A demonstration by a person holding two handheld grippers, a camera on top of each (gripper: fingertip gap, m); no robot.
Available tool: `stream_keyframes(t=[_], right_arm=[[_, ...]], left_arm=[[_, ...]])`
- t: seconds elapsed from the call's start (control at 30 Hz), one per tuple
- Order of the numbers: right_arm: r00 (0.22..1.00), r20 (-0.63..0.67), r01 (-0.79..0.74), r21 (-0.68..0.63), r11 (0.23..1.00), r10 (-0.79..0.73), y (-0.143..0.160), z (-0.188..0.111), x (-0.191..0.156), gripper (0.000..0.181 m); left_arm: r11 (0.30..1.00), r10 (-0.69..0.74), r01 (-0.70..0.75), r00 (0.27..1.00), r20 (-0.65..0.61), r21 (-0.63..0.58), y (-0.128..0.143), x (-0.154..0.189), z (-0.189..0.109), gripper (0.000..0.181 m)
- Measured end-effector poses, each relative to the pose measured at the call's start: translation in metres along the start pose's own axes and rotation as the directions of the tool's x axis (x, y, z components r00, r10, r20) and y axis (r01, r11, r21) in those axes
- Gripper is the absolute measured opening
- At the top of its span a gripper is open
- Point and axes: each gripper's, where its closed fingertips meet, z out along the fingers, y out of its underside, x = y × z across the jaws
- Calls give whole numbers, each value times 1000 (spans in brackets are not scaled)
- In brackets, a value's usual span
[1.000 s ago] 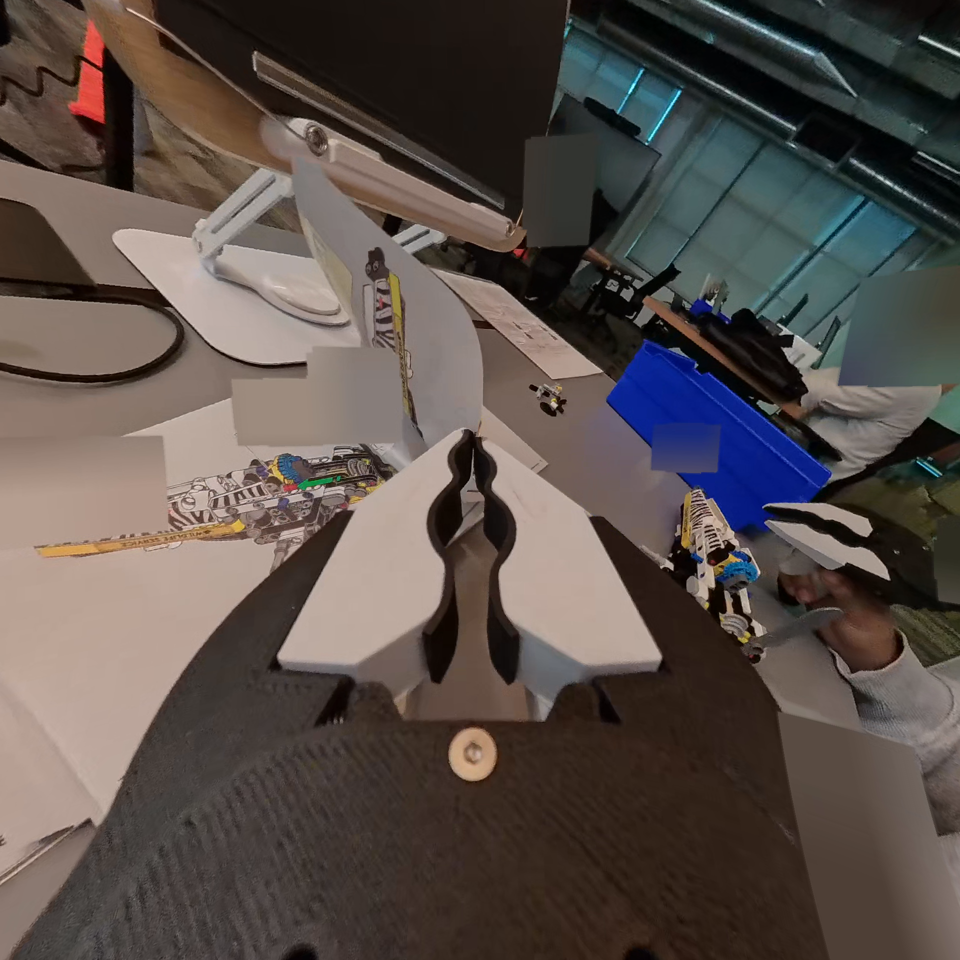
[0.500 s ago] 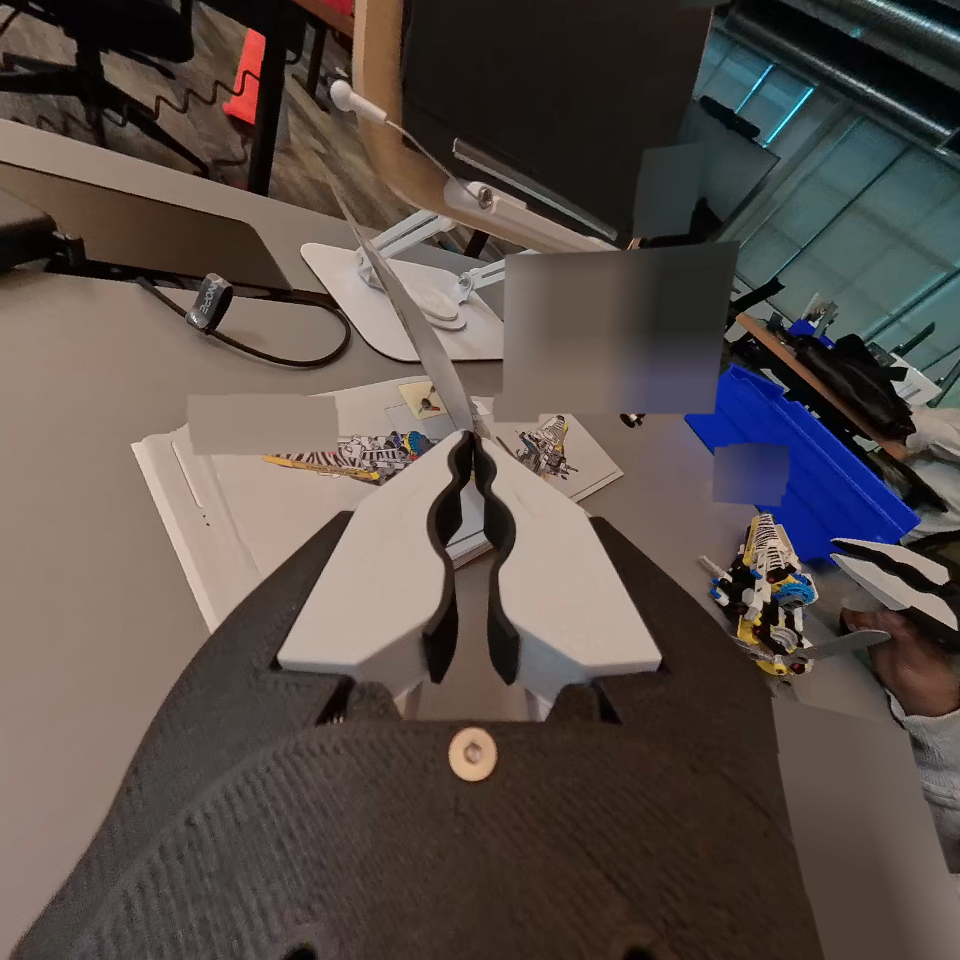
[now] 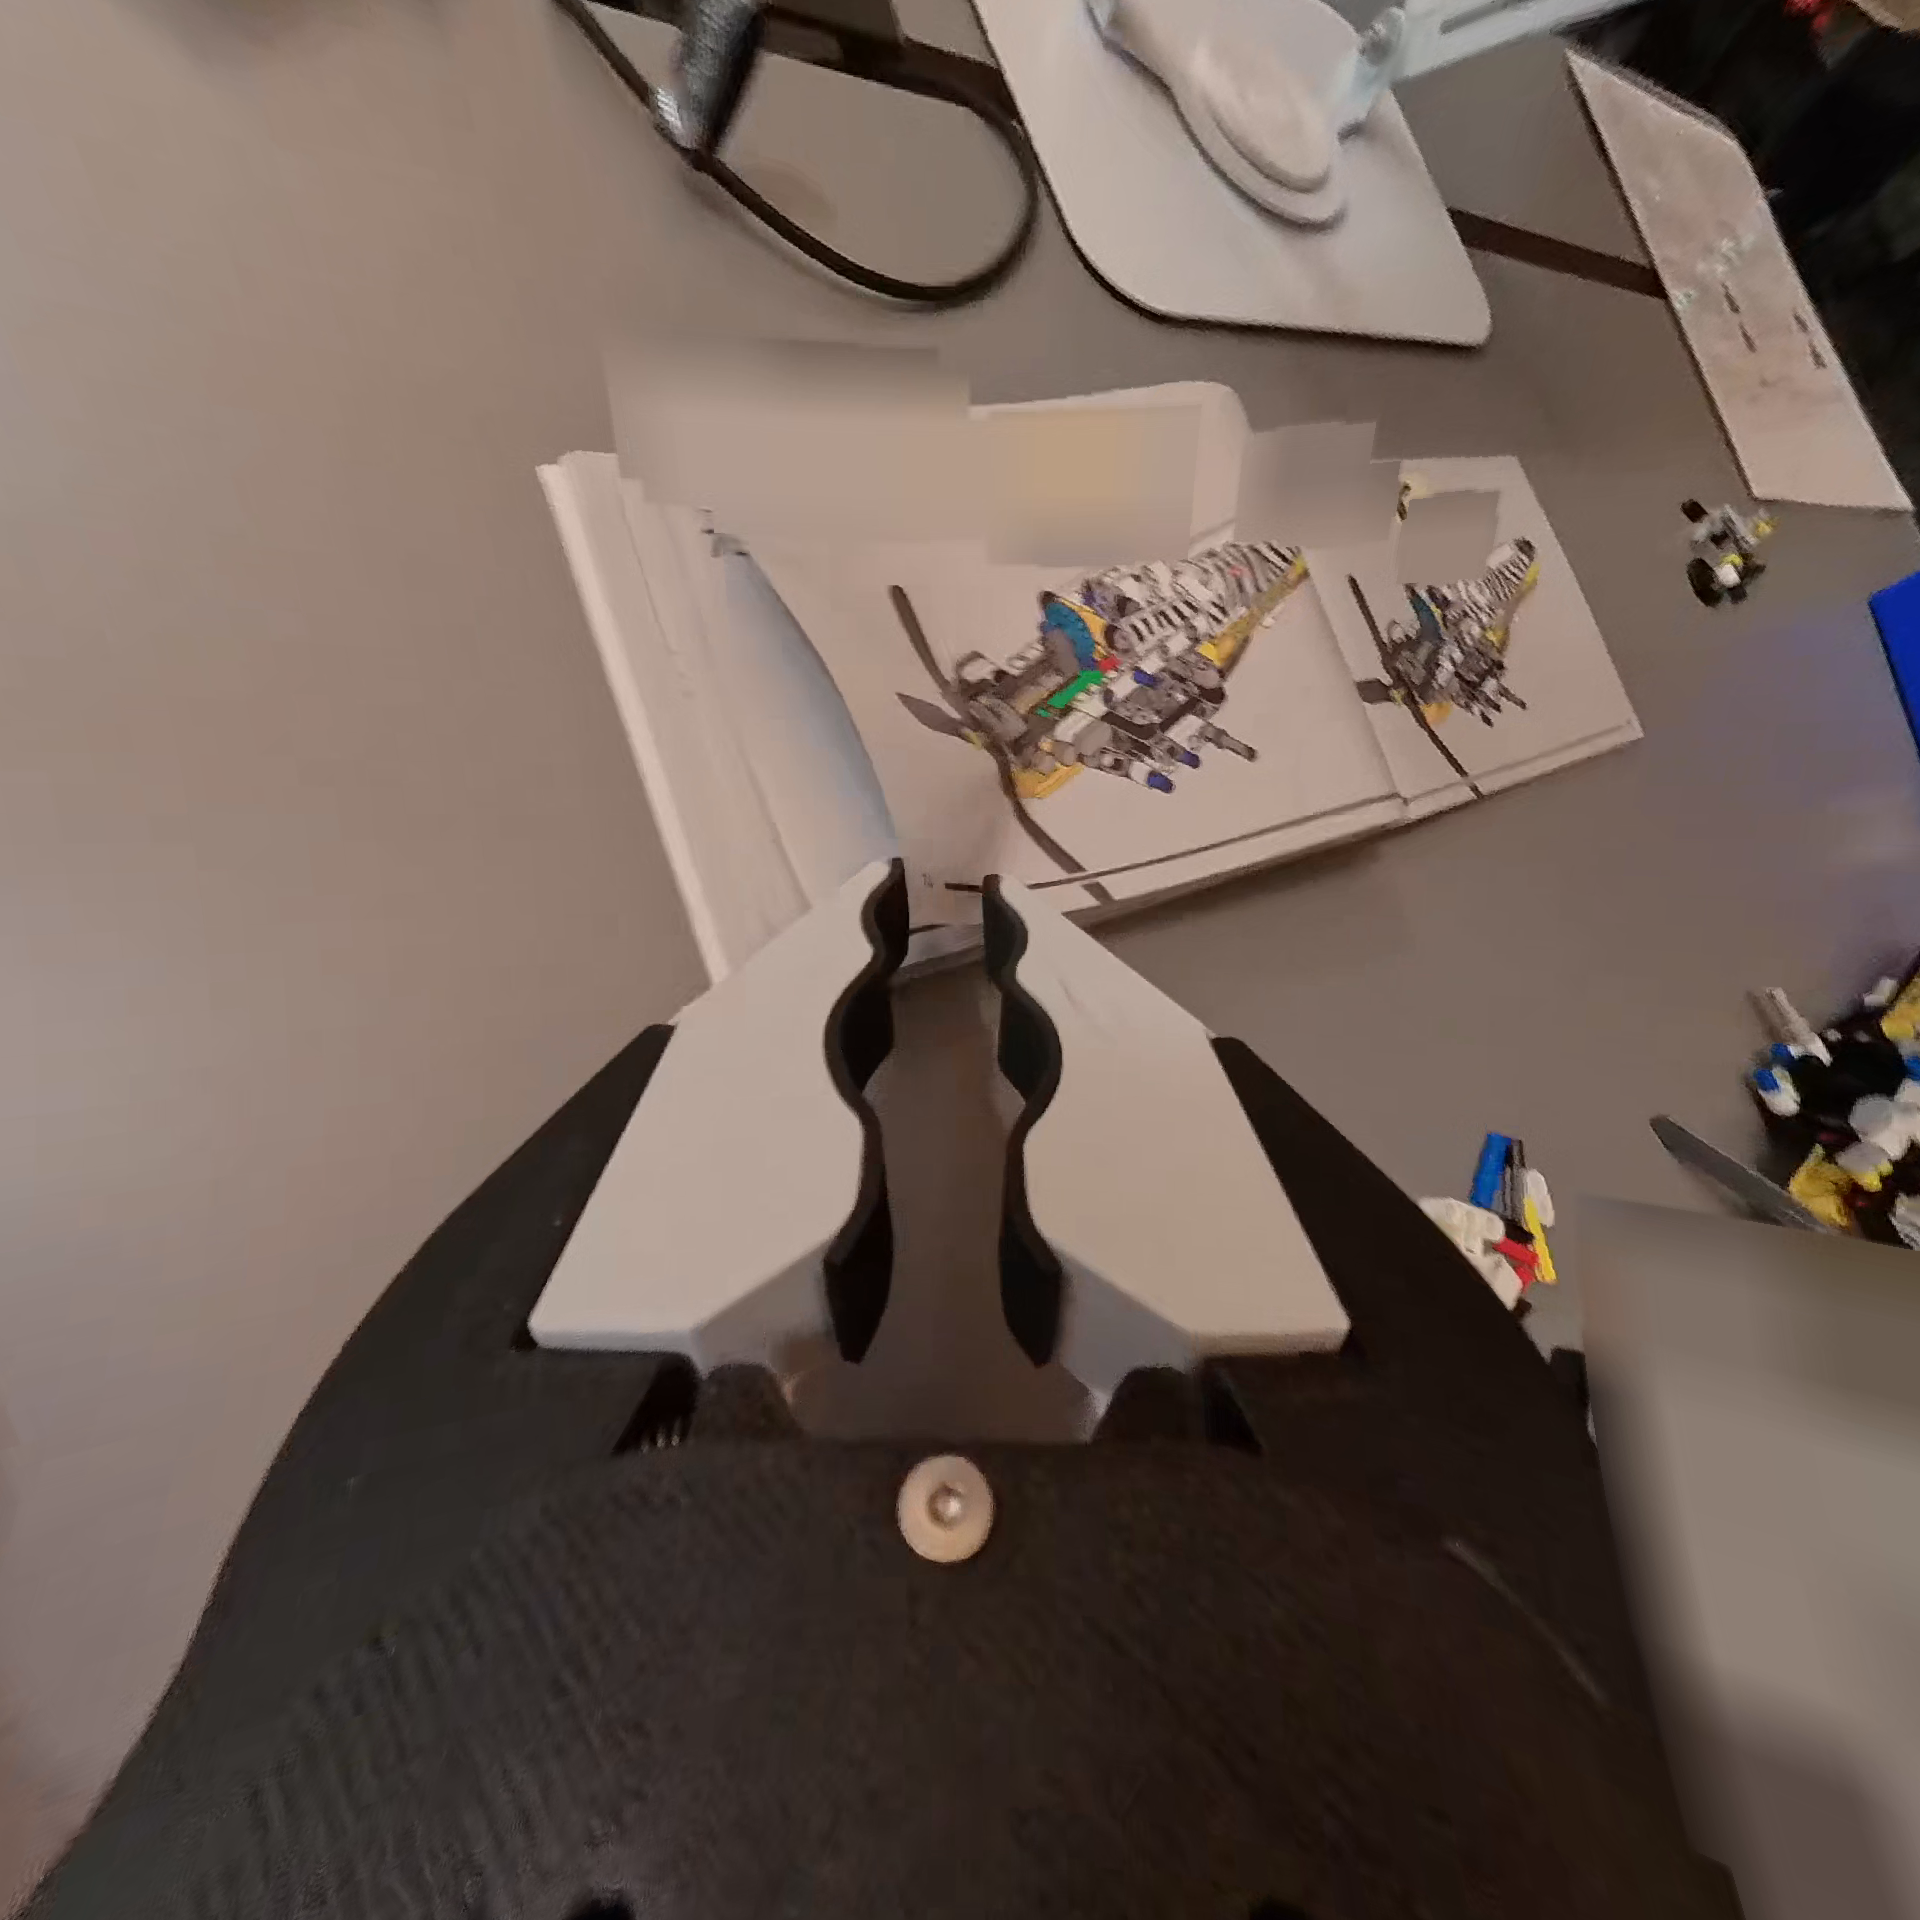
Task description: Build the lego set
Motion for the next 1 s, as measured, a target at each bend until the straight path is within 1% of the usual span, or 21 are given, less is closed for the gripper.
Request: stream_keyframes(t=[0.1, 0.17, 0.2, 0.23, 0.27, 0.33, 0.4, 0.47, 0.5, 0.53, 0.6, 0.67, 0.7, 0.8, 1.0], right_arm=[[1000, 0, 2, -1, 1000, -2, 0, 0, 0, 9], [1000, 1, 3, -3, 1000, -3, 0, 0, 0, 9], [1000, 1, 5, -4, 1000, -5, 1, 1, -1, 9], [1000, 0, 7, -5, 1000, -7, 1, 1, -1, 9], [1000, -2, 11, -5, 1000, -11, 1, 1, 0, 8], [1000, -3, 18, -8, 1000, -18, 1, 1, -1, 8], [1000, -4, 24, -12, 1000, -24, 1, 2, -1, 8], [999, -6, 33, -12, 999, -33, 1, 2, -2, 8], [999, -8, 38, -12, 999, -38, 1, 2, -2, 8], [999, -9, 41, -13, 999, -41, 1, 2, -2, 8], [999, -9, 46, -14, 999, -46, 2, 2, -3, 8], [999, -13, 51, -8, 999, -51, 1, 2, -3, 7], [998, -16, 54, -1, 999, -54, 0, 1, -2, 6], [998, -20, 54, 10, 998, -54, -1, 0, -2, 5], [998, -18, 62, 4, 998, -62, -1, 0, -3, 6]], left_arm=[[996, -41, 31, 992, 121, 79, -12, -24, -12, 18], [991, -44, 11, 971, 235, 137, -21, -42, -22, 26], [985, -31, -17, 961, 274, 173, -27, -45, -27, 26], [976, -12, -48, 961, 275, 211, -35, -40, -29, 26], [966, 10, -73, 969, 246, 247, -41, -29, -29, 26], [951, 59, -99, 988, 143, 293, -48, 0, -22, 26], [950, 87, -89, 996, 20, 301, -47, 29, -11, 26], [963, 106, -82, 991, -82, 257, -37, 54, 5, 28], [972, 120, -96, 988, -99, 215, -29, 60, 14, 30], [978, 144, -130, 987, -77, 166, -21, 60, 23, 30], [969, 228, -233, 972, 61, 83, -9, 46, 35, 29], [953, 292, -302, 936, 197, 24, -3, 28, 39, 27], [950, 306, -314, 925, 227, -1, 0, 23, 40, 25], [954, 298, -293, 929, 220, -58, 9, 18, 43, 23], [949, 314, -301, 920, 236, -91, 13, 13, 39, 17]])
